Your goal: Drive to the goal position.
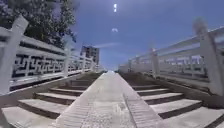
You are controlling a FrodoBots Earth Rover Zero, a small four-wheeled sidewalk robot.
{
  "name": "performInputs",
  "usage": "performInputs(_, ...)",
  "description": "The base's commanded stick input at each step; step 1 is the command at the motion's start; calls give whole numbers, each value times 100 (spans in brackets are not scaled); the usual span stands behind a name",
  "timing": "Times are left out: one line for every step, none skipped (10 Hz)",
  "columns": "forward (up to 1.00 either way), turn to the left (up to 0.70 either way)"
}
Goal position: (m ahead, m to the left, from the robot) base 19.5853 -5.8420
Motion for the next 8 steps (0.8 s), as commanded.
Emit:
performInputs(45, 0)
performInputs(45, 0)
performInputs(45, 0)
performInputs(45, 0)
performInputs(45, 0)
performInputs(45, 0)
performInputs(45, 0)
performInputs(45, 0)
